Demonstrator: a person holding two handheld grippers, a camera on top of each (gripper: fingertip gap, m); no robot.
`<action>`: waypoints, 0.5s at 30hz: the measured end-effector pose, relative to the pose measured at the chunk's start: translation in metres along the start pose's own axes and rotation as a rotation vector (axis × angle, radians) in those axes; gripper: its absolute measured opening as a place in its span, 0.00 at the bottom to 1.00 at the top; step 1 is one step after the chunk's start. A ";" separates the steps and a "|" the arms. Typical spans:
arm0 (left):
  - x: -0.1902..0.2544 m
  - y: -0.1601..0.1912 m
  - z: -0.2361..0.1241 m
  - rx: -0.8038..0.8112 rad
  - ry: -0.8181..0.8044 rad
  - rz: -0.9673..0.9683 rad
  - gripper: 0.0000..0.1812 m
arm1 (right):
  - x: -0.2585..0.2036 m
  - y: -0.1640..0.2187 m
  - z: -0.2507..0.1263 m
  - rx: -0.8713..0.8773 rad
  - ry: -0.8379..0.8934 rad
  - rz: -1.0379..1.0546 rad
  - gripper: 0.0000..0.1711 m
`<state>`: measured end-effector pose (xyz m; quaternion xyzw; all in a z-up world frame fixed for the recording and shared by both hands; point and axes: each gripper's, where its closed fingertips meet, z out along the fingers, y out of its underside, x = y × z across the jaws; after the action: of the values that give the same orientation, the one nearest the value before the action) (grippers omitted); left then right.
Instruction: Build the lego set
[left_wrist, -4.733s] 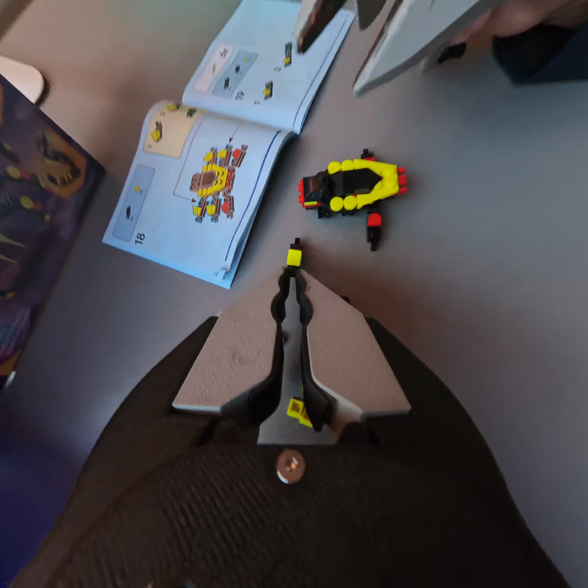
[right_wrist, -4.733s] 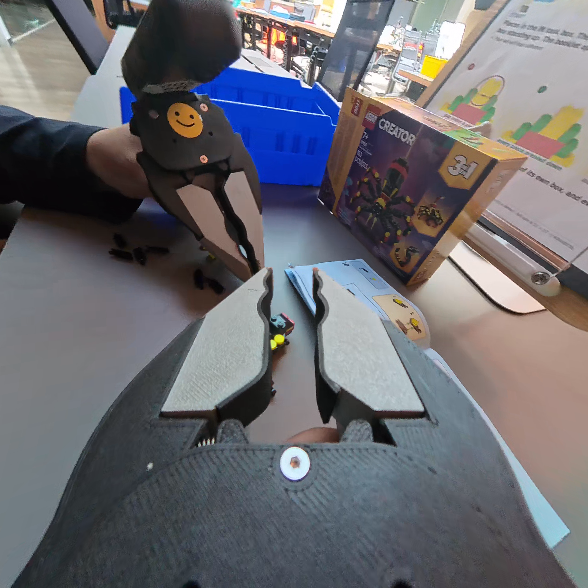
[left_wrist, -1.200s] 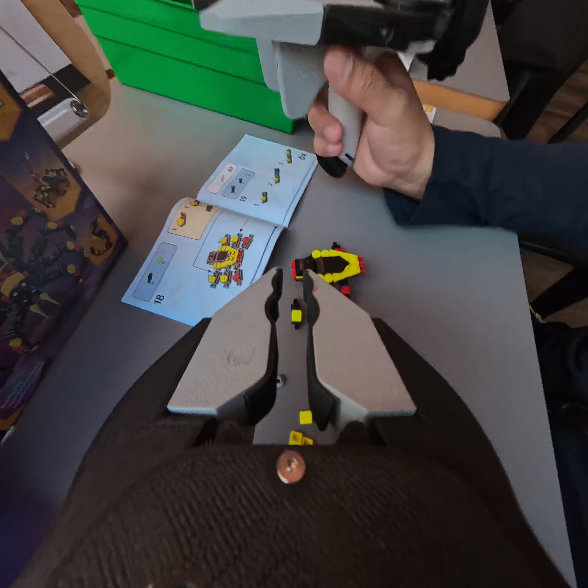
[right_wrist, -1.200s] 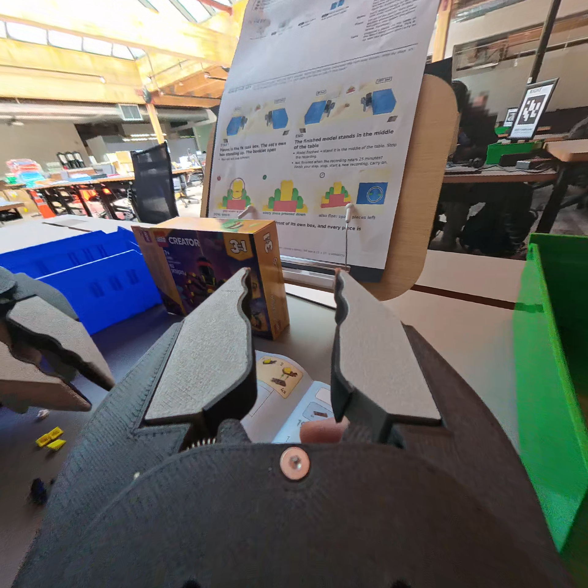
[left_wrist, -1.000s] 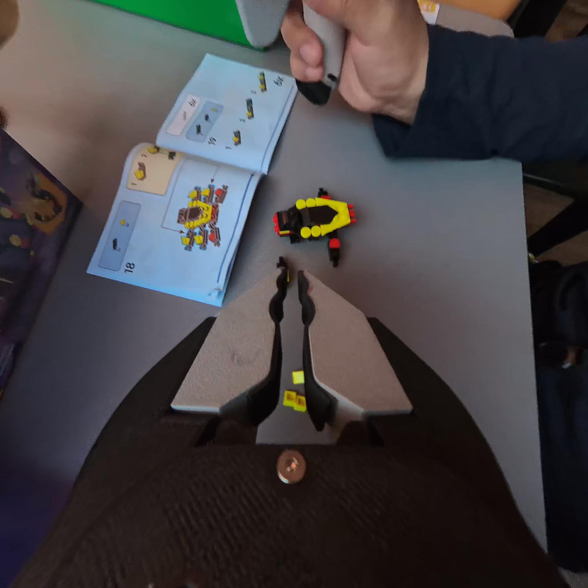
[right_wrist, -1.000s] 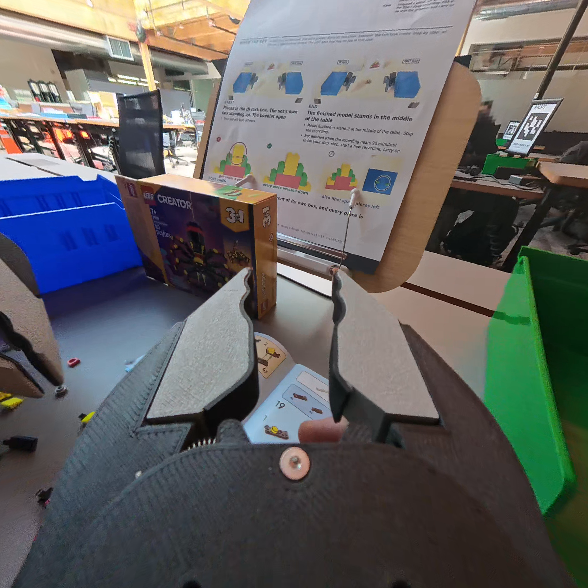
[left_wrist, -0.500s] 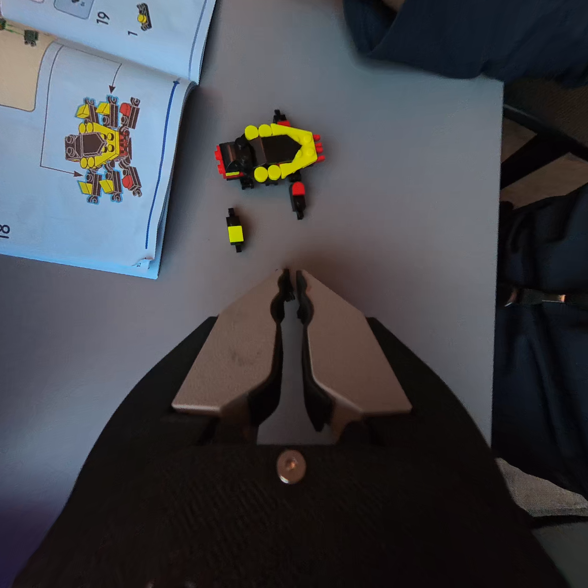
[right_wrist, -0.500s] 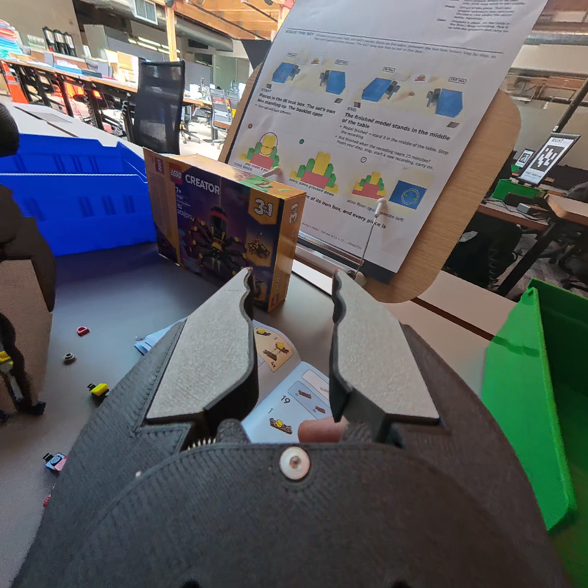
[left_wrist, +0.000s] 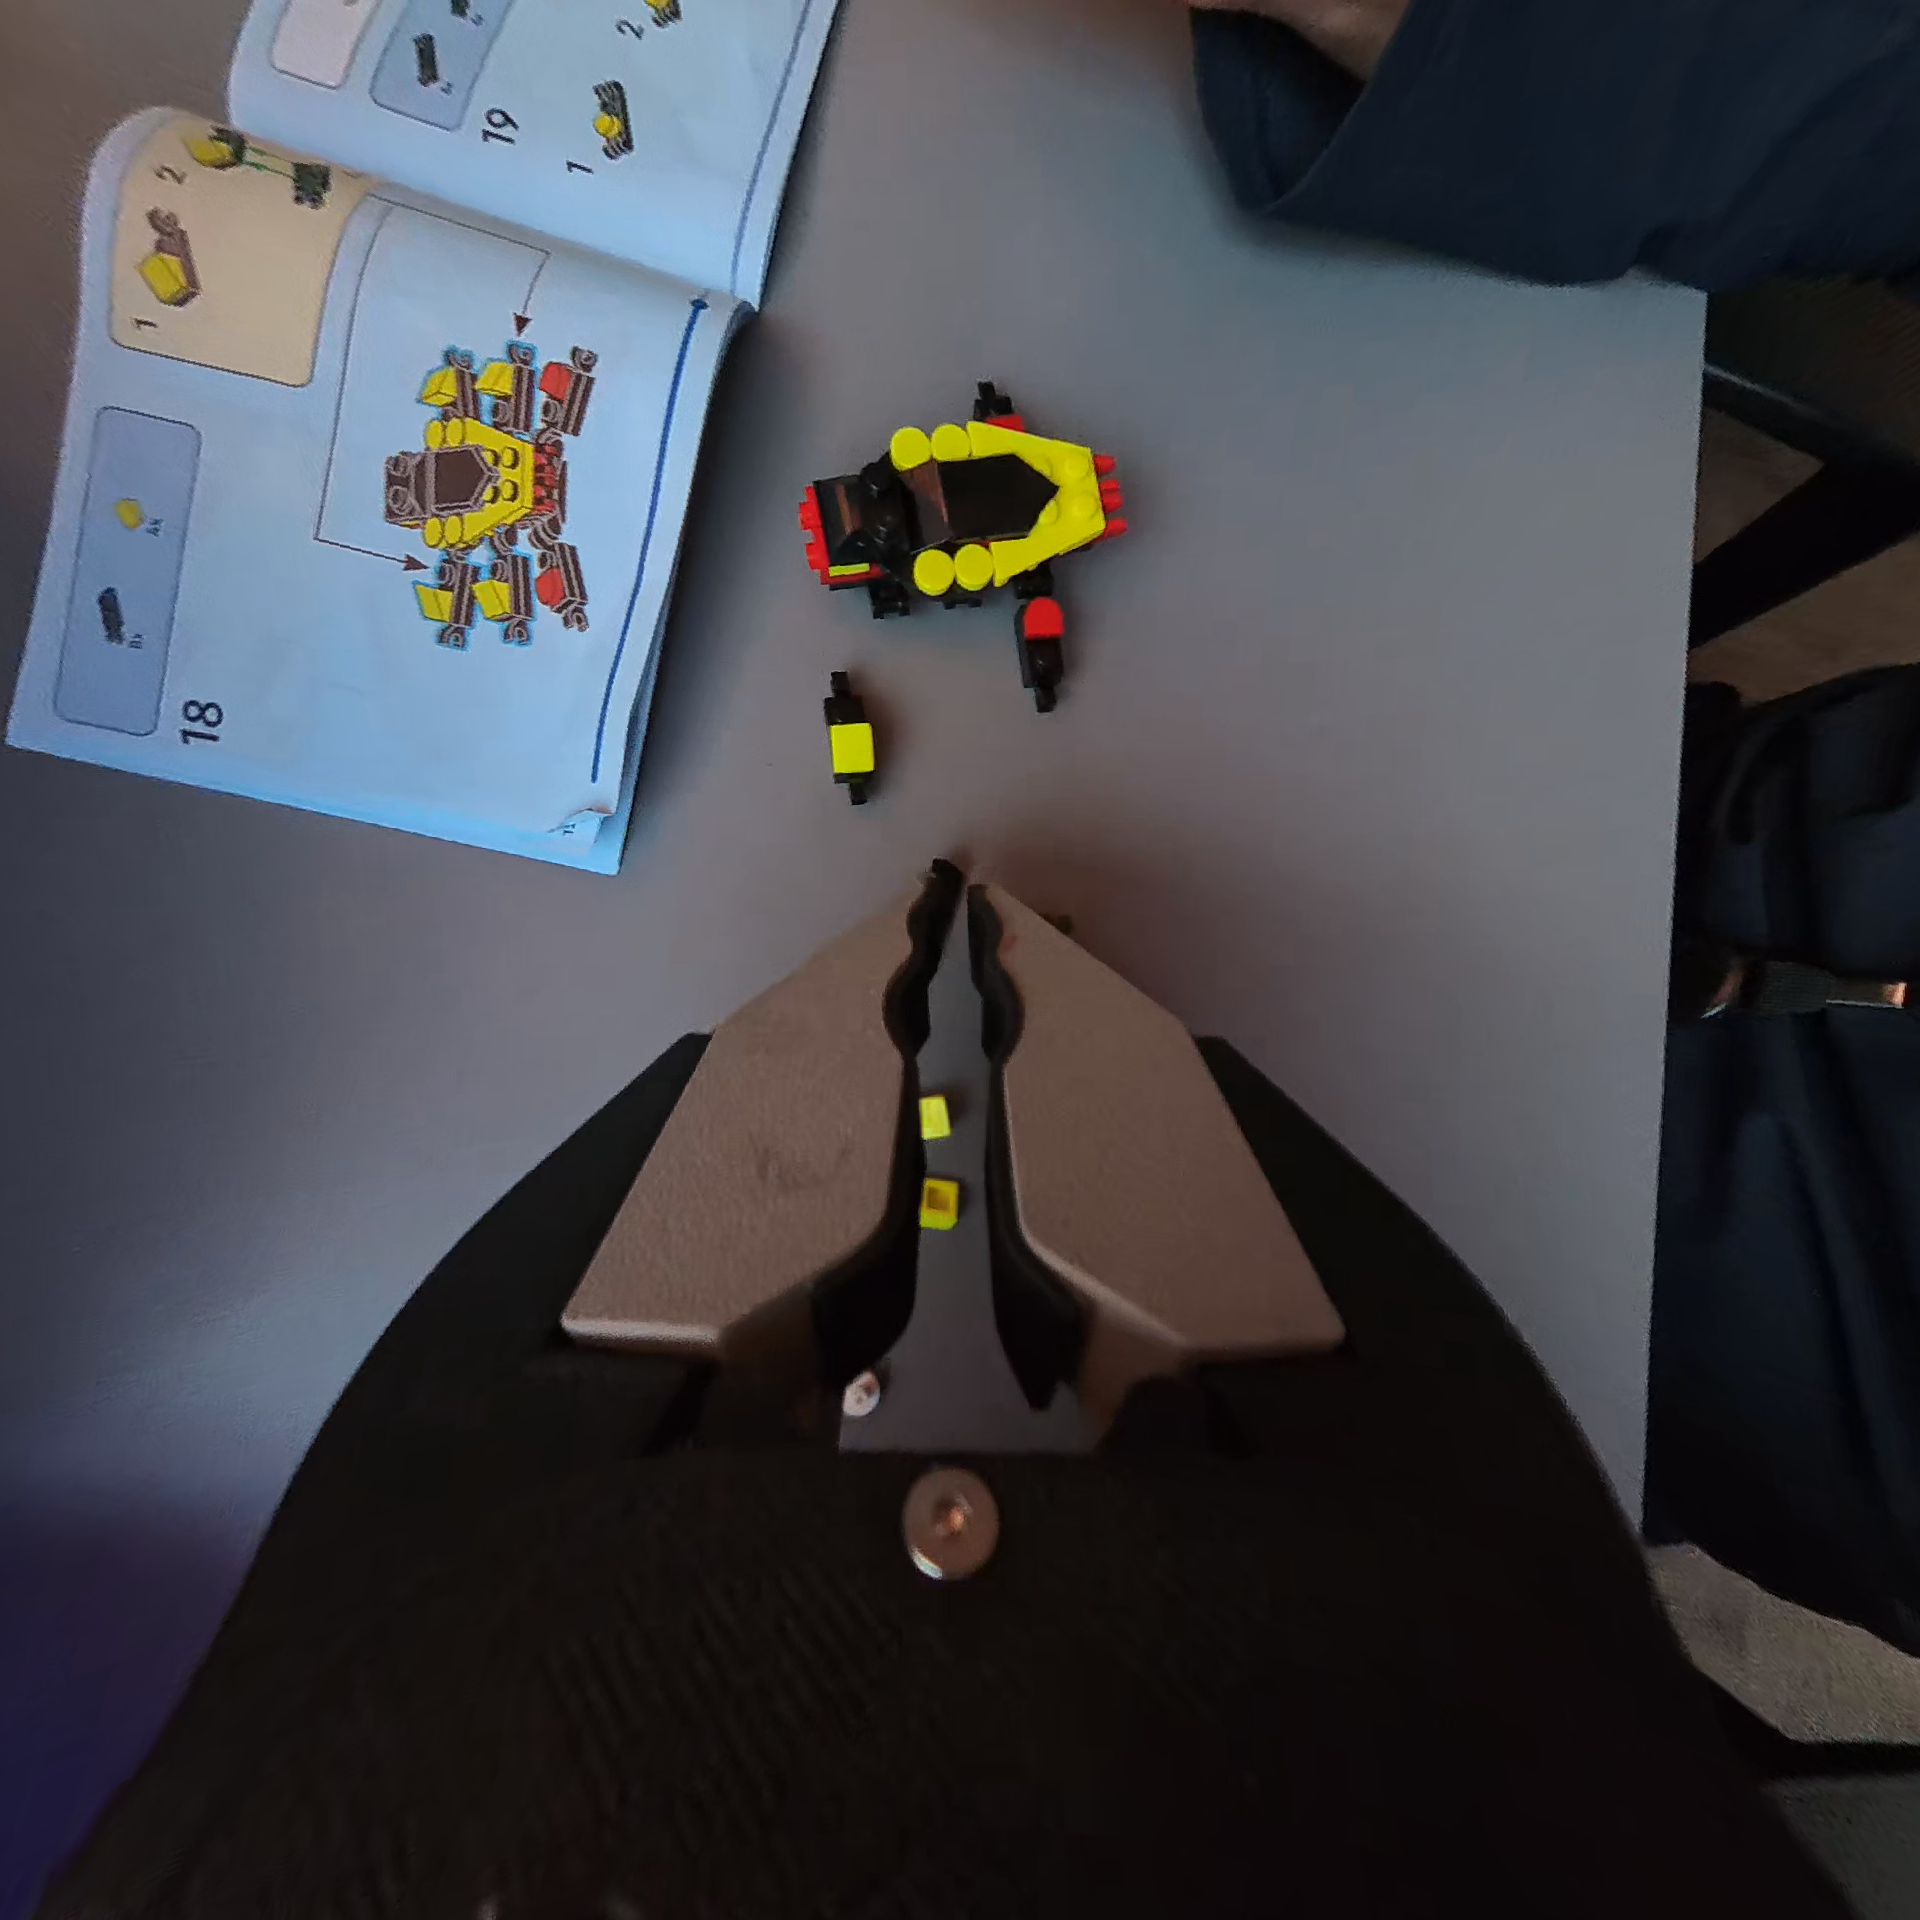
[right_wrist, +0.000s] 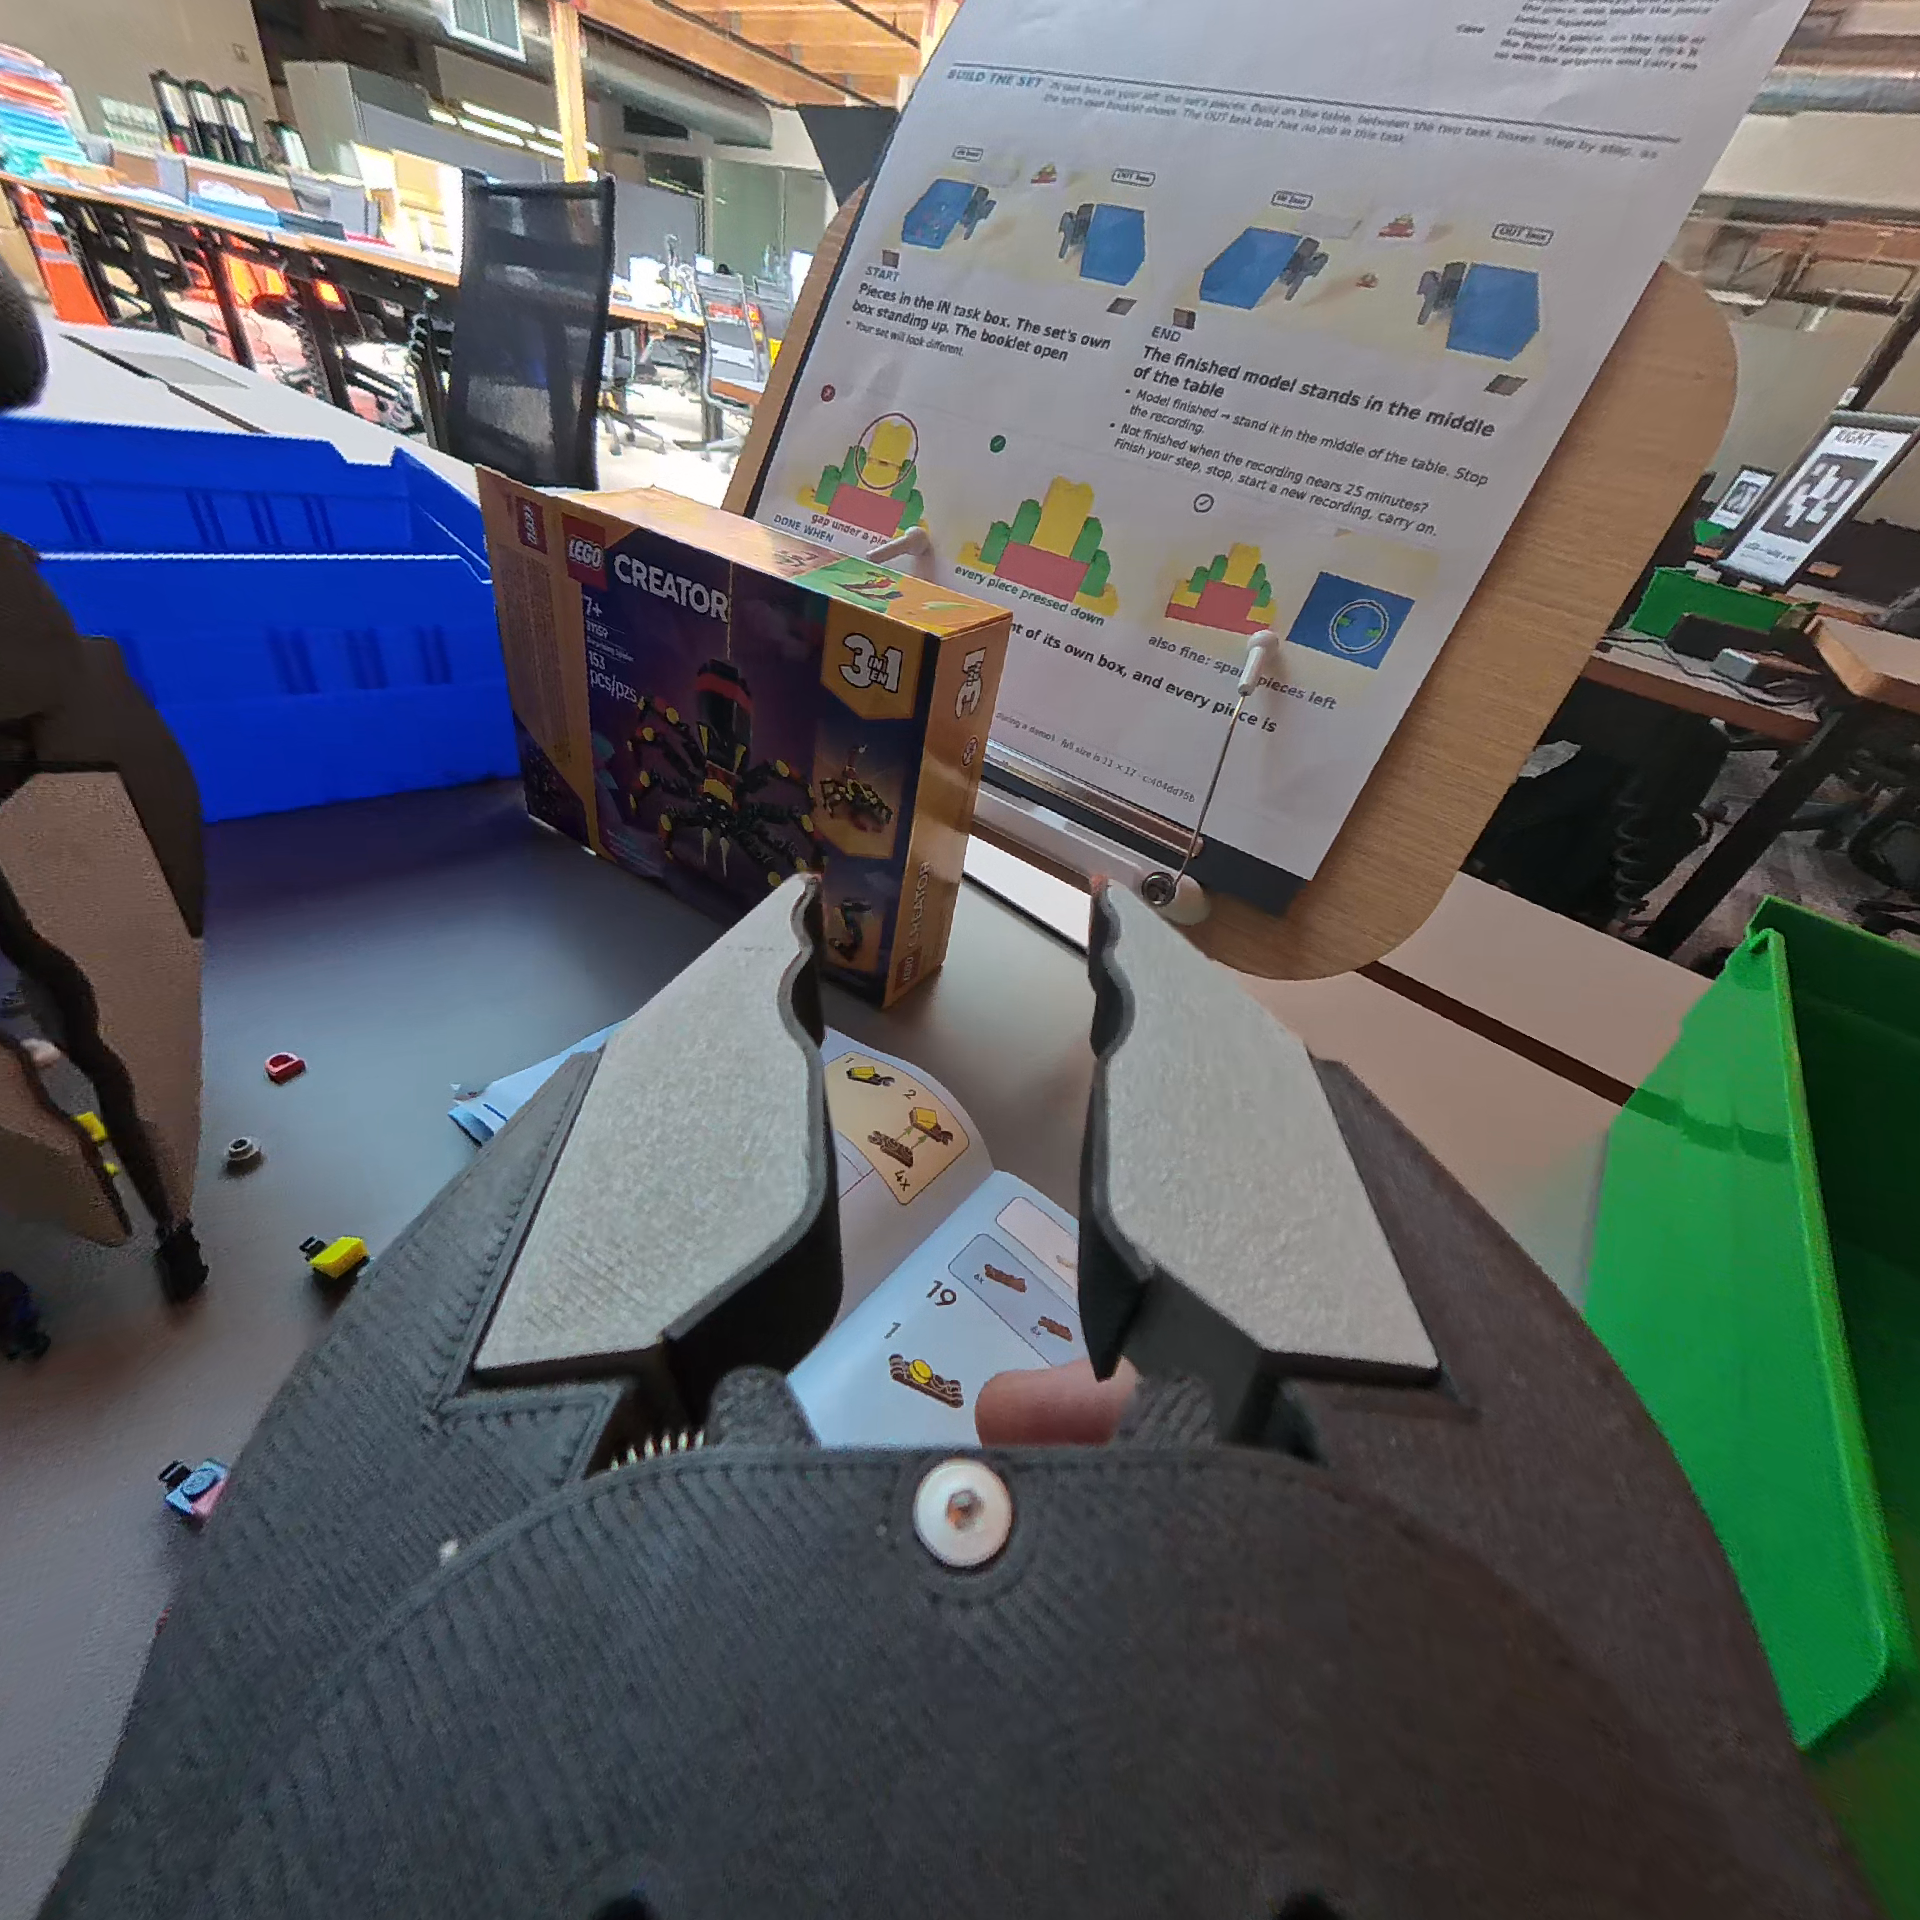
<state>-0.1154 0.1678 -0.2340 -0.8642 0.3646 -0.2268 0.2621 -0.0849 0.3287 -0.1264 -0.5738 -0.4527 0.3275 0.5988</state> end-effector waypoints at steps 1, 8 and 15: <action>0.000 0.000 0.000 0.008 0.010 -0.017 0.01 | 0.000 0.001 0.000 -0.006 -0.003 0.013 0.28; -0.006 0.011 0.009 -0.060 -0.017 -0.022 0.05 | 0.003 0.002 0.000 -0.006 -0.004 0.046 0.29; -0.005 0.010 0.010 -0.062 -0.031 0.019 0.01 | -0.003 0.001 0.000 -0.008 -0.030 0.043 0.29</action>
<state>-0.1173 0.1685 -0.2486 -0.8719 0.3755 -0.1995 0.2430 -0.0859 0.3263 -0.1283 -0.5808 -0.4504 0.3471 0.5825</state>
